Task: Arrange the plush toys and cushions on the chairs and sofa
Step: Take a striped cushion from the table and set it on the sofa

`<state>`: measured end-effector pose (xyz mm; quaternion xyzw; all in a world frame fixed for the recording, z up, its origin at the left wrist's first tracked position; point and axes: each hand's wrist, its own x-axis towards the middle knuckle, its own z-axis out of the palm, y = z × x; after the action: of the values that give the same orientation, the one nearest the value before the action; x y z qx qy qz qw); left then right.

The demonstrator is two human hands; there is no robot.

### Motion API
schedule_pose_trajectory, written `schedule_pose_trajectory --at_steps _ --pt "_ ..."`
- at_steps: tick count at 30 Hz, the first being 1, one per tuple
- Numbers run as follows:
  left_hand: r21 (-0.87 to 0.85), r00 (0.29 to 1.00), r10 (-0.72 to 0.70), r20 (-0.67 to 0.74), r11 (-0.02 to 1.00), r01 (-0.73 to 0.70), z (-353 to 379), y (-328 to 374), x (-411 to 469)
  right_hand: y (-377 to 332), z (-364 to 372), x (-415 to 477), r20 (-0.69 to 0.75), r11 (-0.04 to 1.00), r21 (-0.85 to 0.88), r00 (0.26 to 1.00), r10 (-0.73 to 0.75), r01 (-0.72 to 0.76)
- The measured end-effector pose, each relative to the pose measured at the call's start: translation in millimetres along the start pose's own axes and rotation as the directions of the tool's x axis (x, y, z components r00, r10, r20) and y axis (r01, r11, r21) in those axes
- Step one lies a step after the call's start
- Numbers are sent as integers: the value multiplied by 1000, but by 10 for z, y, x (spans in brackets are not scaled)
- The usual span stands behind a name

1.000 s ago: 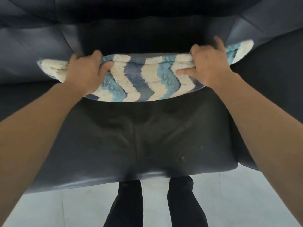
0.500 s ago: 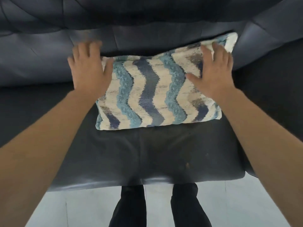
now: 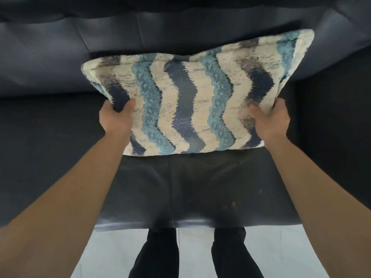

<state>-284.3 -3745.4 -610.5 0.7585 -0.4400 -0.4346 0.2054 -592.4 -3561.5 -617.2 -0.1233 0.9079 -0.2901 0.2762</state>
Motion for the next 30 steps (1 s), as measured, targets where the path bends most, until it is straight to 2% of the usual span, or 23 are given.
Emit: schedule_pose_trajectory --at_steps 4,7,11,13,14,15,17,18,19,21,23,25,27,30 --pt "-112 971 201 -132 970 -217 -140 -26 -417 86 -41 -331 -135 988 127 988 -69 87" --pt "-72 950 292 -110 951 -301 -207 126 -292 -5 -55 -296 -158 976 182 983 -95 124" --pt "57 969 249 6 967 -248 -142 272 106 -197 94 -83 -100 990 26 986 -132 135" --pt "137 949 314 11 940 -313 -95 263 12 -251 192 -207 -134 984 -31 975 -178 175" --pt "207 923 385 -11 904 -375 -88 235 -88 -264 237 -300 -193 962 -102 943 -270 255" --pt "307 864 503 -29 827 -471 -81 186 -179 -267 282 -387 -245 909 -215 881 -405 358" --pt "538 647 760 62 520 -663 -73 116 -273 -336 403 -506 -206 728 -416 723 -659 545" --pt "601 555 819 148 371 -708 -61 97 -234 -431 490 -536 -135 629 -468 654 -745 621" --pt "630 507 832 225 273 -727 -44 118 -165 -543 594 -551 -66 540 -495 591 -804 680" --pt "642 521 800 299 235 -730 -9 261 -23 -786 835 -551 81 379 -520 486 -870 765" --pt "666 584 742 328 256 -700 5 389 143 -1031 1044 -482 203 219 -533 375 -904 817" --pt "696 647 682 341 279 -662 3 426 271 -1159 1052 -280 341 96 -577 346 -874 811" --pt "710 705 623 338 323 -626 24 374 336 -1119 784 47 402 63 -659 422 -813 749" --pt "717 725 598 342 332 -613 136 300 305 -793 150 559 274 197 -758 579 -768 621"
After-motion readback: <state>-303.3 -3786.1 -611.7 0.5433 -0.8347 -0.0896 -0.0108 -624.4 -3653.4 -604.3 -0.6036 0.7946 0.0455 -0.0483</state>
